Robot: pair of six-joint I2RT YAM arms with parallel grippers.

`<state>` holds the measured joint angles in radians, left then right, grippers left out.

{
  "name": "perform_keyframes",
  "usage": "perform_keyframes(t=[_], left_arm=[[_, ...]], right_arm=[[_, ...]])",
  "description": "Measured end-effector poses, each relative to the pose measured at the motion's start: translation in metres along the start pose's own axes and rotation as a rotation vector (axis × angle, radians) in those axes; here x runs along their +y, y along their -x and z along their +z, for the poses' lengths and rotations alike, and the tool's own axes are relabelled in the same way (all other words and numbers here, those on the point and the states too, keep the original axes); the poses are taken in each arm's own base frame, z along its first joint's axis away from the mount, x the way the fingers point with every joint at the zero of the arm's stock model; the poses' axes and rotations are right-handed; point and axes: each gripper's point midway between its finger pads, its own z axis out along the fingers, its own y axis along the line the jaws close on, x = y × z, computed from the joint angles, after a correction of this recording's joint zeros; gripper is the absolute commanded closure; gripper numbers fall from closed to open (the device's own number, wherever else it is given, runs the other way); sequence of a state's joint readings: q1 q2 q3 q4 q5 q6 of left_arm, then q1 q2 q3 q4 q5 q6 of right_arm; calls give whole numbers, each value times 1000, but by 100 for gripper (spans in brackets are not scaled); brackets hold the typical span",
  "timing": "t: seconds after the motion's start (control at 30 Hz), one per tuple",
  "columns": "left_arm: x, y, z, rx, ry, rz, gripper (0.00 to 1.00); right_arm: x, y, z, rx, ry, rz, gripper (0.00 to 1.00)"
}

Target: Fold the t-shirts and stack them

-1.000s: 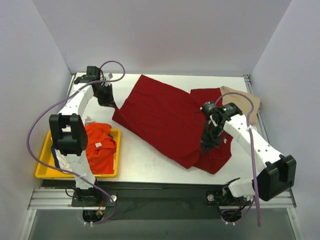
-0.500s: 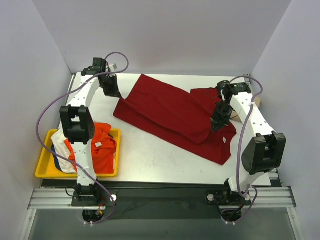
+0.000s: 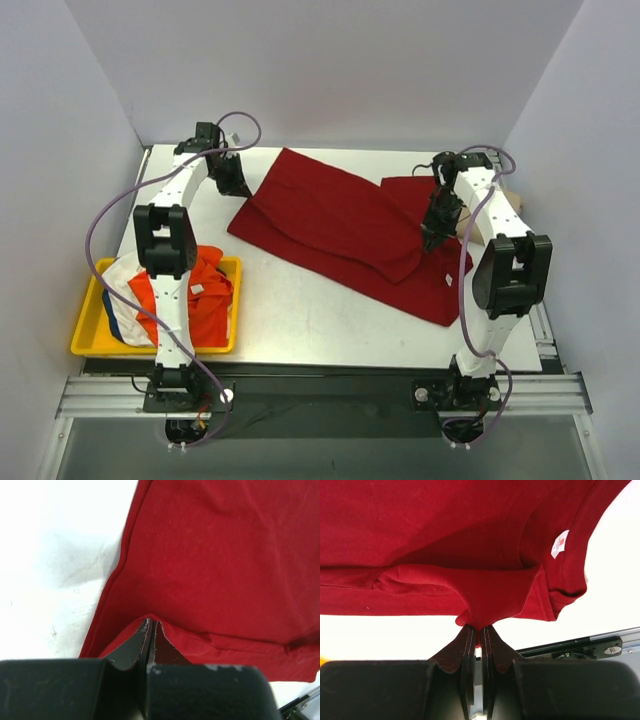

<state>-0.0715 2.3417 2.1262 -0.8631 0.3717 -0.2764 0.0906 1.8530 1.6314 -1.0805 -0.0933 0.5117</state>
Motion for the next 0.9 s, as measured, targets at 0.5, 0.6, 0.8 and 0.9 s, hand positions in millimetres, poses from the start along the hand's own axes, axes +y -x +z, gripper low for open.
perform_keyframes(t=[0.5, 0.6, 0.8, 0.9], left_arm=[[-11, 36, 14, -107, -49, -59, 100], [-4, 31, 28, -85, -42, -79, 96], [4, 25, 42, -60, -29, -106, 61], [6, 27, 42, -69, -16, -112, 42]], right_arm=[[-12, 14, 5, 13, -11, 33, 100], [-13, 16, 13, 31, -23, 36, 100], [-16, 19, 17, 39, -35, 35, 93], [-15, 27, 17, 34, -32, 31, 66]])
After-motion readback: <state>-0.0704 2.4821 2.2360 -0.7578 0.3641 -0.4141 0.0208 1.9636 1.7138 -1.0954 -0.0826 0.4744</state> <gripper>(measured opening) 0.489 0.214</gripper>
